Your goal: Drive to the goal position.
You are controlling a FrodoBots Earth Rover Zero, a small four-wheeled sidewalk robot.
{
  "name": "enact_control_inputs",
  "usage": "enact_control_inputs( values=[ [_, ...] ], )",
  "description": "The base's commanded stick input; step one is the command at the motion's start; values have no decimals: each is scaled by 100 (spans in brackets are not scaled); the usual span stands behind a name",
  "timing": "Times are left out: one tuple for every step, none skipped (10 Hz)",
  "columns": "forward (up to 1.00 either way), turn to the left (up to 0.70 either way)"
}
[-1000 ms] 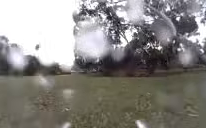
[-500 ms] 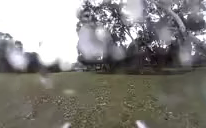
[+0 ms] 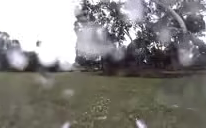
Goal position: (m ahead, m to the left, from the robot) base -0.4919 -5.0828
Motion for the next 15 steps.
enact_control_inputs(
  values=[
    [100, 0],
    [100, 0],
    [100, 0],
    [100, 0],
    [100, 0],
    [100, 0],
    [100, 0],
    [100, 34],
    [100, 40],
    [100, 37],
    [100, 0],
    [100, 0],
    [100, 0],
    [100, 0],
    [100, 0]
  ],
)
